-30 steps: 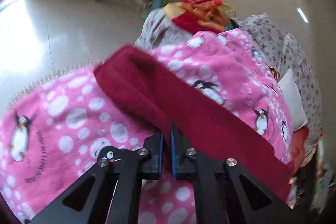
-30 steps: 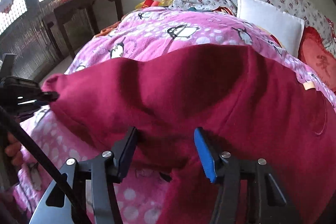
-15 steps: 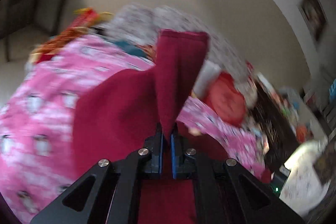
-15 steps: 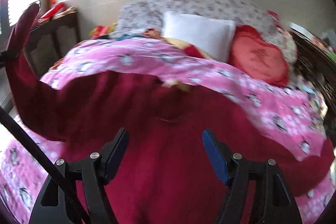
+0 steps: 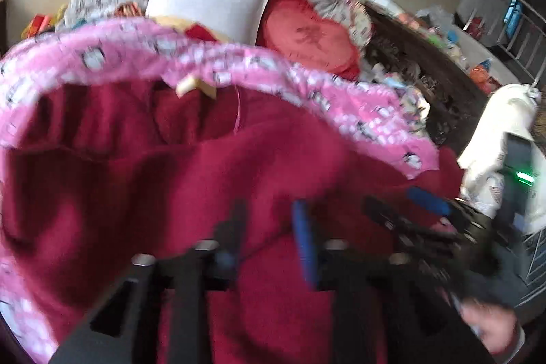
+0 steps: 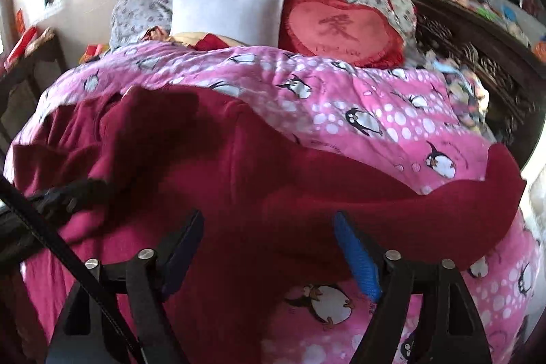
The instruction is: Fold small clothes
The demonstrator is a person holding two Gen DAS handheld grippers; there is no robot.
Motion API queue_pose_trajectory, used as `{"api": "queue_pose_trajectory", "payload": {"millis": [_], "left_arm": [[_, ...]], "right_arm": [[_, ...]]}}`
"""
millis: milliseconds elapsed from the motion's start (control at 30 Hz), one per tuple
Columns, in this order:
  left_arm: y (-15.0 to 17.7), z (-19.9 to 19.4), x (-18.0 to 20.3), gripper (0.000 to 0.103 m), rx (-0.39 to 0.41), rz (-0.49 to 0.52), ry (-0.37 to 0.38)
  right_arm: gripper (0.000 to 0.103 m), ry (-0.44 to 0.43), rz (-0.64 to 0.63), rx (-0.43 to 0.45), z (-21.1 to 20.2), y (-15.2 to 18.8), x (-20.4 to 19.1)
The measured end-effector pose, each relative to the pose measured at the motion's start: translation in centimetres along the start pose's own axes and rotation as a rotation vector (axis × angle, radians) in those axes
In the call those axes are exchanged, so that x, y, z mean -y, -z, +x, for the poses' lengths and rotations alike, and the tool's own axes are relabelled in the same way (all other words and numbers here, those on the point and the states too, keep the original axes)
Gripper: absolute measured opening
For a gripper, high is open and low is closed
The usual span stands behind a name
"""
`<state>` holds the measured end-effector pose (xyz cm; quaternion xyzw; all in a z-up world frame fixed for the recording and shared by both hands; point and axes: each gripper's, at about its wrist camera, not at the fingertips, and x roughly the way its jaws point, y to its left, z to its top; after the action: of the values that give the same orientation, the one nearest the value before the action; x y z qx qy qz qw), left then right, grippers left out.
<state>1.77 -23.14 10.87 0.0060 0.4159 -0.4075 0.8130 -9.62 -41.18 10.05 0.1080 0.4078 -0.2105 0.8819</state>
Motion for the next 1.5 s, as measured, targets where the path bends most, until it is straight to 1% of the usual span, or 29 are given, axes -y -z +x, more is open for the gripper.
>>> {"api": "queue_pose_trajectory", "payload": {"millis": [33,67,100,200,267,367,400,433,467,567,600,667,767,800,833,867,900,933,1000,1033,1067,1100,1133,1233,1367,1400,1433,1467,1500], "left_arm": [[-0.1,-1.4,-0.3,0.073,0.025,0.005,0.000],[-0.2,-3.7,-1.1,0.085,0.078,0.015,-0.014],[-0.2,-5.7,-2.1,0.087,0.124,0.028,-0.053],[-0.3,-9.4,-4.7,0.087,0.173,0.085,-0.178],[-0.4,-10.4,-6.4,0.087,0.173,0.093,-0.230],[-0.1,-10.4,-9.6,0.087,0.126,0.038,-0.267],[0.1,-10.1,-10.4,0.087,0.105,0.021,-0.259],[0.3,-9.9,-10.9,0.087,0.090,0.009,-0.256],[0.6,-9.3,-11.4,0.087,0.077,-0.005,-0.270],[1.5,-8.3,-12.9,0.087,0.077,-0.034,-0.358],[1.8,-8.1,-13.5,0.087,0.078,-0.043,-0.385],[2.2,-7.6,-14.6,0.087,0.068,-0.065,-0.416],[2.9,-6.4,-16.1,0.087,0.034,-0.100,-0.420],[3.2,-6.2,-16.5,0.087,0.026,-0.109,-0.418],[3.5,-6.2,-16.7,0.087,0.024,-0.117,-0.415],[3.7,-6.3,-16.9,0.087,0.023,-0.119,-0.413],[3.9,-6.6,-17.0,0.087,0.023,-0.119,-0.413],[3.9,-6.7,-16.9,0.087,0.024,-0.119,-0.417],[4.4,-7.2,-16.9,0.087,0.029,-0.116,-0.441],[4.5,-7.2,-16.9,0.087,0.027,-0.113,-0.448],[4.9,-7.3,-17.0,0.087,0.022,-0.112,-0.452],[5.4,-7.5,-17.1,0.087,0.021,-0.115,-0.449],[5.7,-7.5,-17.3,0.087,0.019,-0.121,-0.448],[6.7,-7.6,-18.3,0.087,0.002,-0.164,-0.415],[7.3,-6.9,-19.5,0.087,-0.025,-0.209,-0.371],[7.4,-6.8,-19.7,0.087,-0.025,-0.213,-0.369],[7.4,-6.7,-19.8,0.087,-0.026,-0.214,-0.367],[7.5,-6.7,-19.9,0.087,-0.025,-0.214,-0.363],[7.5,-6.8,-19.9,0.087,-0.021,-0.217,-0.359]], "right_arm": [[0.088,-0.019,0.012,0.007,-0.1,-0.2,-0.1],[0.089,-0.040,0.021,0.013,-0.1,-0.5,-0.3],[0.092,-0.067,0.031,0.020,-0.2,-0.9,-0.6],[0.095,-0.090,0.019,0.048,0.3,-2.0,-2.0],[0.096,-0.056,-0.008,0.053,1.3,-2.8,-2.8],[0.095,-0.045,-0.011,-0.006,4.7,-4.0,-3.5],[0.078,-0.051,-0.017,-0.014,5.3,-3.9,-3.6],[0.022,-0.056,-0.034,-0.018,5.8,-3.9,-4.0],[0.011,-0.043,-0.051,-0.008,5.7,-3.8,-4.3],[0.010,-0.070,-0.055,0.072,2.9,-3.2,-3.7],[0.010,-0.052,-0.065,0.085,2.0,-2.9,-3.4],[0.010,0.042,-0.096,0.095,0.7,-2.2,-2.6],[0.011,0.122,-0.151,-0.013,1.9,-1.5,-1.9],[0.018,0.137,-0.165,-0.038,2.2,-1.6,-2.0],[0.032,0.157,-0.158,-0.026,1.8,-1.9,-2.1],[0.042,0.160,-0.127,0.028,0.6,-2.5,-2.4],[0.063,0.117,-0.099,0.086,-0.8,-3.0,-3.0],[0.078,0.056,-0.090,0.126,-1.8,-3.4,-3.8],[0.079,-0.112,-0.152,0.143,-2.9,-4.6,-8.0],[0.079,-0.168,-0.183,0.129,-2.8,-4.9,-9.9],[0.078,-0.269,-0.224,0.099,-2.3,-5.4,-13.0],[0.073,-0.331,-0.249,0.076,-1.8,-5.6,-14.9],[0.064,-0.380,-0.282,0.051,-1.0,-5.8,-17.1],[0.058,-0.403,-0.356,-0.016,2.0,-6.1,-22.7],[0.058,-0.436,-0.330,-0.173,6.7,-6.4,-25.7],[0.049,-0.436,-0.321,-0.208,8.0,-6.4,-26.1],[0.019,-0.438,-0.324,-0.225,8.5,-6.3,-26.4],[0.007,-0.447,-0.339,-0.212,8.3,-6.3,-26.6],[0.008,-0.445,-0.357,-0.170,7.4,-6.3,-26.8]]}}
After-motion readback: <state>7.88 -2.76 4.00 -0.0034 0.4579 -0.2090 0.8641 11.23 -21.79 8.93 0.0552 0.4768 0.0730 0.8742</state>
